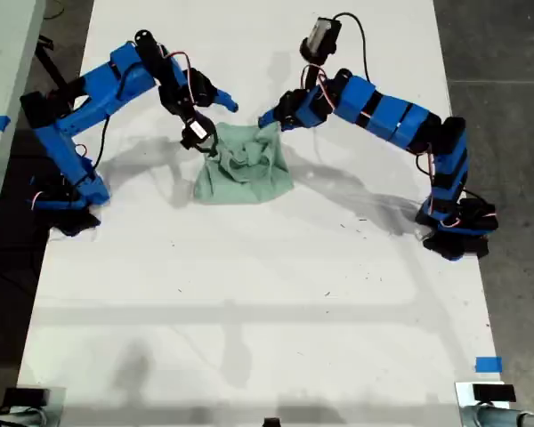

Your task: Fold t-shirt

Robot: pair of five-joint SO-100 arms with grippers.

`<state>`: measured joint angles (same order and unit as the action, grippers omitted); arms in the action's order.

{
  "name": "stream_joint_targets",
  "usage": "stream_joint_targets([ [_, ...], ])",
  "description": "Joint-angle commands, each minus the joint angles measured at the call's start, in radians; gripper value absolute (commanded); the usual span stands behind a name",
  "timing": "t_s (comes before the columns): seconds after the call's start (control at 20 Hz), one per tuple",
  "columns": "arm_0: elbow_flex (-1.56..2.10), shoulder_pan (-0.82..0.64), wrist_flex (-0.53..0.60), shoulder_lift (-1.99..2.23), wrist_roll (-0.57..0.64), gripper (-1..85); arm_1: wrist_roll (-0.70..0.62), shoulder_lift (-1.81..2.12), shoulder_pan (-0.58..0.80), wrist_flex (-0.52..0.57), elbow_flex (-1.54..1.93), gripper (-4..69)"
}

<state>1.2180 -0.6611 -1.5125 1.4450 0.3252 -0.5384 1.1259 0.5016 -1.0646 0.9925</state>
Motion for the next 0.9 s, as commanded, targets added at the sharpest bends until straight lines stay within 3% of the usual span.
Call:
stream_joint_targets([
  [0.0, 0.175, -0.043, 0.110, 0.216, 0.012, 33.5, -0.021, 0.137, 0.031, -0.015, 0.021, 21.8],
  [0.1, 0.319, -0.051, 0.163, 0.319, 0.012, 29.2, -0.029, 0.198, 0.051, -0.025, 0.101, 20.8],
  [0.2, 0.466, -0.055, 0.204, 0.422, 0.003, 17.2, -0.040, 0.278, 0.072, -0.040, 0.212, 19.7],
  [0.25, 0.532, -0.063, 0.204, 0.471, -0.009, 8.7, -0.051, 0.328, 0.078, -0.046, 0.276, 15.9],
  [0.3, 0.601, -0.069, 0.212, 0.526, -0.011, 6.5, -0.054, 0.388, 0.083, -0.048, 0.348, 10.0],
  [0.35, 0.663, -0.071, 0.213, 0.583, -0.014, 5.7, -0.063, 0.457, 0.084, -0.046, 0.419, 2.9],
  [0.6, 0.986, -0.025, 0.219, 0.960, -0.037, 0.0, -0.014, 0.755, 0.061, -0.075, 0.752, -1.1],
  [0.85, 1.413, 0.083, 0.204, 1.551, -0.141, 0.0, 0.121, 1.200, -0.021, -0.017, 1.220, -1.1],
])
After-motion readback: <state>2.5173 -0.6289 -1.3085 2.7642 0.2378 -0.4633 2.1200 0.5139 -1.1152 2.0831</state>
